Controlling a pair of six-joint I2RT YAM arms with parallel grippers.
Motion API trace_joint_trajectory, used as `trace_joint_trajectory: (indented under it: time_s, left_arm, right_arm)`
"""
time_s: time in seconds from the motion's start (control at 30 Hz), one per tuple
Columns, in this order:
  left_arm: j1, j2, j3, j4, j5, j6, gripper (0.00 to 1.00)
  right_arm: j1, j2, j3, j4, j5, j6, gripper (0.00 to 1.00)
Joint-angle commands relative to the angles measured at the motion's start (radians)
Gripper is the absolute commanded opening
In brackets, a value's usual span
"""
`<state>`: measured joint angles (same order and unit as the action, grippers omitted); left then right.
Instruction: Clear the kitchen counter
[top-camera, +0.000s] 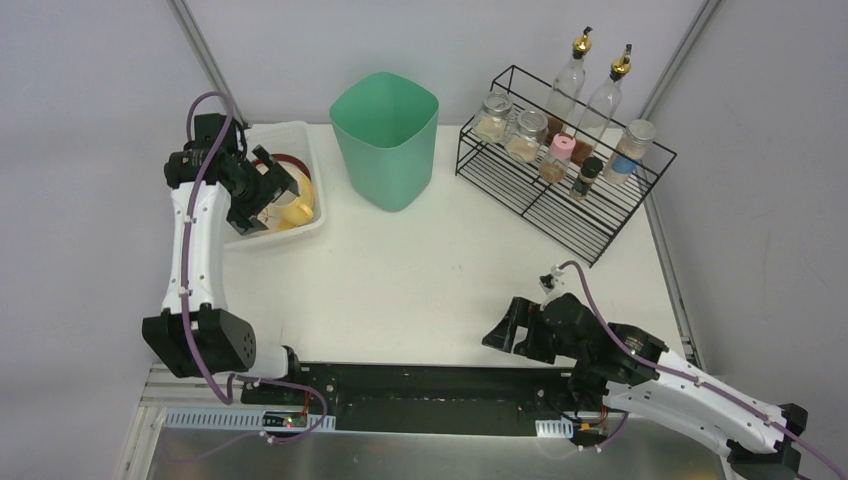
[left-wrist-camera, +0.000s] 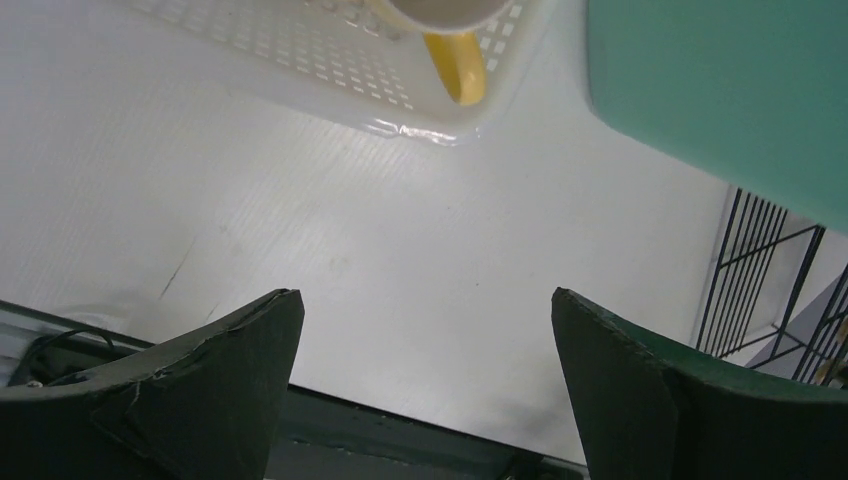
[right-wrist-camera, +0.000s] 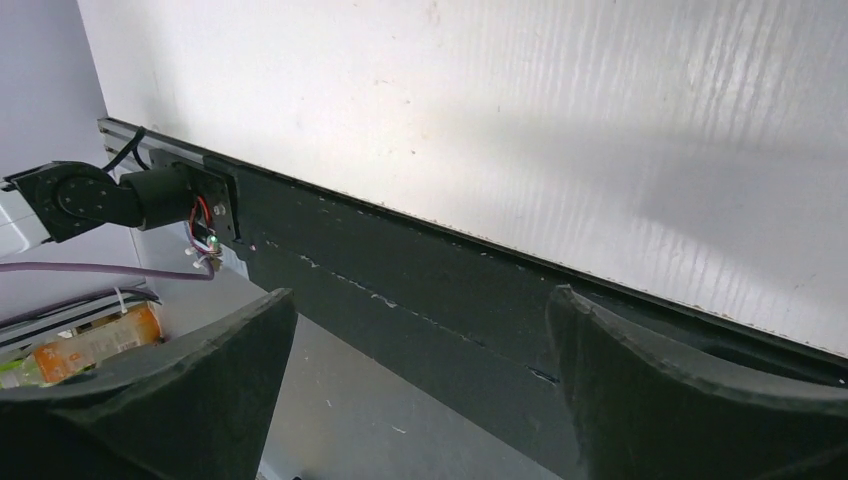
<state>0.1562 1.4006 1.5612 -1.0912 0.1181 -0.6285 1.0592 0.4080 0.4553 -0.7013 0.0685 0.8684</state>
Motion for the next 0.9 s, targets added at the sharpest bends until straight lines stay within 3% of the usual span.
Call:
trace_joint_trajectory:
  time_s: [0.0,0.4,0.7,0.87]
  left_arm:
    - [-0.006,-0.095,-0.072,-0.028,0.121,0.146,0.99]
    - [-0.098,-0.334,-0.268,0.021,0.431,0.353,0.99]
    - [-0.224,-0.500,-0.370,0.078,0.570,0.343,0.99]
    - [-0.265,-0.566,-0.413,0.101,0.557,0.312,0.99]
  right_arm:
    - [0.005,0.044,0.104,-0.046,0.063,-0.062,0.99]
    - [0.005,0.198,0.295,-0.151,0.198,-0.107,1.00]
    - [0.005,0.384,0.504,-0.284,0.412,-0.134,0.99]
    - [0.005,0.426,0.557,-0.278,0.494,-0.132,0.99]
